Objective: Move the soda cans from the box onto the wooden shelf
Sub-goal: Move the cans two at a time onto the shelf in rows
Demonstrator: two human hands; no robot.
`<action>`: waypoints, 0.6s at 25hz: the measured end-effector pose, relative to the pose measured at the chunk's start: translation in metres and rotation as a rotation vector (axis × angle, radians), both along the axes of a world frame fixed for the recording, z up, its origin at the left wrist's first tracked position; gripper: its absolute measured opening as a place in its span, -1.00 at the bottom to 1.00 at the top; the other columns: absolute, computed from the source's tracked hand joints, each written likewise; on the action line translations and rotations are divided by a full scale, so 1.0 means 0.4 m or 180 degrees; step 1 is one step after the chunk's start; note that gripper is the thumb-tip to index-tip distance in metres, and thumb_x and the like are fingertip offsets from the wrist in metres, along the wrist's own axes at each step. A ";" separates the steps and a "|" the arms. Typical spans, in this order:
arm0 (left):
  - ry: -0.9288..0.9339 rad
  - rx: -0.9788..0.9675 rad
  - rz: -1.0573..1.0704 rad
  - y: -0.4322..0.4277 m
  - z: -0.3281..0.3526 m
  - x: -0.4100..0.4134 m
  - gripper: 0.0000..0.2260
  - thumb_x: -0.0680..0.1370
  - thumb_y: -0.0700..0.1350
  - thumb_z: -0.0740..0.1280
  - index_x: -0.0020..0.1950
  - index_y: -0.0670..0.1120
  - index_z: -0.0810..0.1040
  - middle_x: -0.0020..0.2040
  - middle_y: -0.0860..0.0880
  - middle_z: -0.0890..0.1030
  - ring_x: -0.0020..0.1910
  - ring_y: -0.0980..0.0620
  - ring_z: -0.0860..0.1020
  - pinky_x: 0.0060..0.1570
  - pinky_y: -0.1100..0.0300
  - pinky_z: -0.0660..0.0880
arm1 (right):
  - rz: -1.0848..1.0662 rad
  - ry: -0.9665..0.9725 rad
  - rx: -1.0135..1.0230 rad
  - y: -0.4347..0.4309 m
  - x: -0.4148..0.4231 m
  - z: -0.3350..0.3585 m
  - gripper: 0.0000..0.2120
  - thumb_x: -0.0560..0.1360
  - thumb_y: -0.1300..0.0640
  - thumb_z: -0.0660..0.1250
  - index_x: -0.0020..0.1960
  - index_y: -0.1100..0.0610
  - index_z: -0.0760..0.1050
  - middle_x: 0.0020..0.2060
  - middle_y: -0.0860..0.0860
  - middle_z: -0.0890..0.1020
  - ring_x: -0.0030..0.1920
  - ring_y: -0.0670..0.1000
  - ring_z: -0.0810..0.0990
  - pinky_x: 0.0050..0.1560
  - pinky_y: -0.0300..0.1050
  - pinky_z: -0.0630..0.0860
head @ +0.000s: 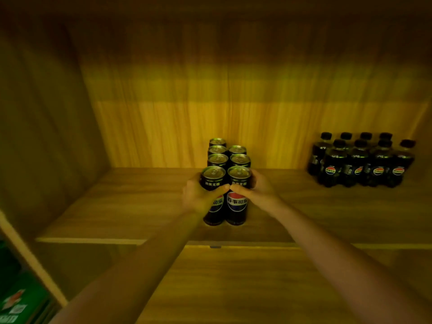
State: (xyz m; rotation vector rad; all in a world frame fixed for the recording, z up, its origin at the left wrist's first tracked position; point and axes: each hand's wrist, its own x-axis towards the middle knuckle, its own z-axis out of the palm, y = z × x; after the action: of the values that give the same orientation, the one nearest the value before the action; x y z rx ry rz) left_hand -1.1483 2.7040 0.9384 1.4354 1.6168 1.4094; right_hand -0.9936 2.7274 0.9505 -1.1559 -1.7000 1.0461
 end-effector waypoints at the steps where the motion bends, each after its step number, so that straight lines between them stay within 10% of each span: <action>1: 0.0049 0.0037 0.0011 0.005 -0.005 0.001 -0.42 0.26 0.02 0.54 0.23 -0.09 0.49 0.15 -0.11 0.62 0.14 -0.07 0.58 0.12 -0.08 0.54 | -0.0055 -0.0008 0.0037 0.000 -0.004 -0.006 -0.43 0.33 0.11 0.46 0.28 0.12 0.35 0.20 0.00 0.52 0.19 -0.03 0.47 0.16 -0.09 0.44; 10: -0.0218 -0.0523 -0.0382 -0.007 -0.101 -0.022 -0.19 0.34 -0.22 0.48 0.48 -0.09 0.10 0.37 -0.02 0.38 0.34 -0.01 0.38 0.27 0.05 0.36 | -0.0591 -0.0172 -0.0062 -0.035 -0.024 -0.149 -0.24 0.34 -0.05 0.44 0.40 0.10 0.14 0.35 0.03 0.40 0.29 -0.04 0.39 0.22 -0.13 0.36; 15: 0.1223 -0.0918 -0.0307 -0.011 -0.179 -0.048 -0.43 0.39 -0.14 0.44 0.36 -0.12 0.35 0.29 -0.12 0.52 0.28 -0.12 0.48 0.29 -0.03 0.40 | -0.1017 -0.1307 0.0001 -0.028 -0.021 -0.234 -0.34 0.30 -0.17 0.42 0.27 0.13 0.33 0.22 0.11 0.54 0.20 0.12 0.52 0.13 0.08 0.51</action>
State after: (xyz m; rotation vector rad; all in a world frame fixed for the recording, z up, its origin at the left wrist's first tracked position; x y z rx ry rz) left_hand -1.1674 2.6996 0.8669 1.6497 1.8627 0.8369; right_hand -1.0018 2.7163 0.8567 -1.6636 -1.7370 0.6396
